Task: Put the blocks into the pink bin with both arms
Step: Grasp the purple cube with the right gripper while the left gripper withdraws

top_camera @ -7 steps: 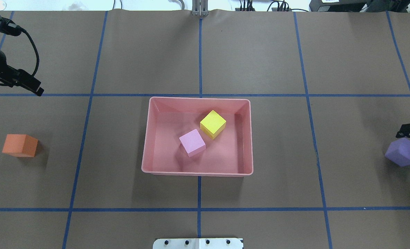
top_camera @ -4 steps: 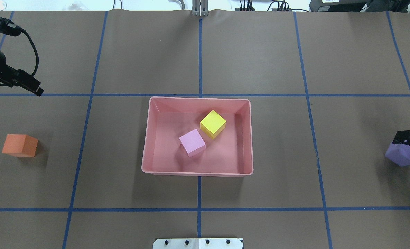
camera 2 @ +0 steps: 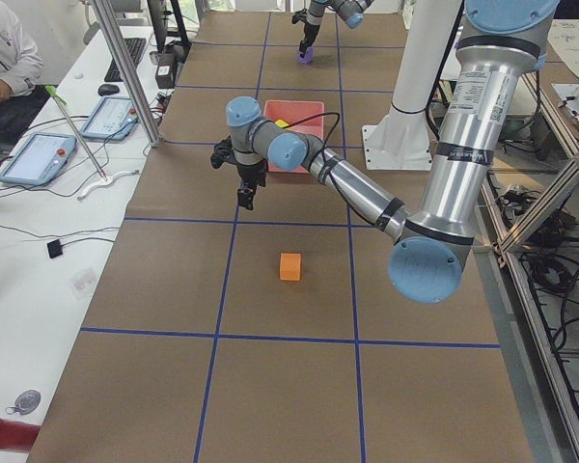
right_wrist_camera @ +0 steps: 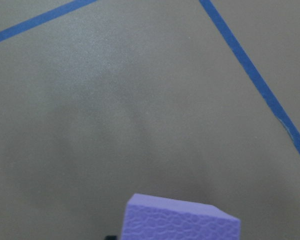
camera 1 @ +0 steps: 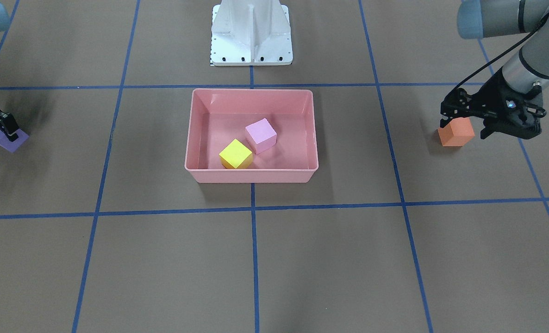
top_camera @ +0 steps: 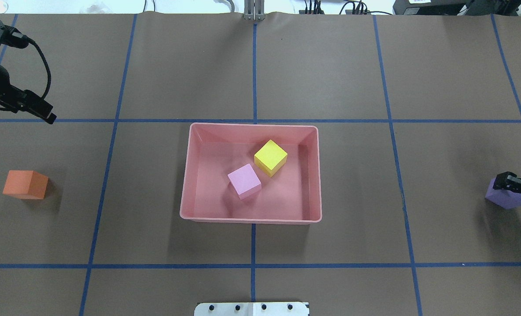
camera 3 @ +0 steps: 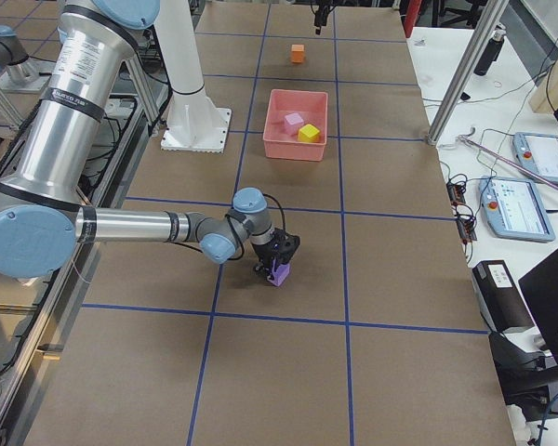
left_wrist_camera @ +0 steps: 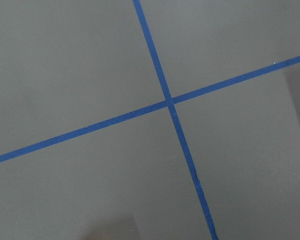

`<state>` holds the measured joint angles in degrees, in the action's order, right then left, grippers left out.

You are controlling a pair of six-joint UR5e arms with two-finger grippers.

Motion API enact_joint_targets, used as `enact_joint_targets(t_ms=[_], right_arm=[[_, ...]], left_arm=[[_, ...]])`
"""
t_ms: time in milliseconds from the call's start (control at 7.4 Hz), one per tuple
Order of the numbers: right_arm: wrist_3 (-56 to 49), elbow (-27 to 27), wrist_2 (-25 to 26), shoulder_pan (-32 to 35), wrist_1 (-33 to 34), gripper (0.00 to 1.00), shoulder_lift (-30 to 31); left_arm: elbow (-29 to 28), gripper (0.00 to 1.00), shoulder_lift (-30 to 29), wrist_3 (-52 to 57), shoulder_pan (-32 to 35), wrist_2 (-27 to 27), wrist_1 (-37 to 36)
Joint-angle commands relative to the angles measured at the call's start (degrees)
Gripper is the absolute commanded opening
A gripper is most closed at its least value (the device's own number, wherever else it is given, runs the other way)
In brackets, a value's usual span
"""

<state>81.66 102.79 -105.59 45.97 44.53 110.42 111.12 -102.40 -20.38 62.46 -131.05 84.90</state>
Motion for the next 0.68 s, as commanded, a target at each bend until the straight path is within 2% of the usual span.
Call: enact_joint_targets(t_ms=[0, 135, 270, 541], right_arm=[[0.08, 5.02, -4.24, 0.78, 0.64, 0.0, -4.05], [0.17, 5.4, -8.19, 3.65, 0.73, 0.0, -9.99], [0.17, 6.01, -10.06, 4.64, 4.04, 0.0, -15.97], [0.26, 8.64, -13.14, 4.65, 22.87, 0.0, -32.48]], left_arm=[[-0.03, 1.0, -0.08, -0.36, -0.06, 0.0, 0.0], [-0.46, 1.0, -0.08, -0.45, -0.14, 0.0, 0.09], [-0.73, 1.0, -0.16, -0.45, -0.23, 0.0, 0.09], [-1.0, 1.0, -0.16, -0.54, -0.32, -0.09, 0.18]])
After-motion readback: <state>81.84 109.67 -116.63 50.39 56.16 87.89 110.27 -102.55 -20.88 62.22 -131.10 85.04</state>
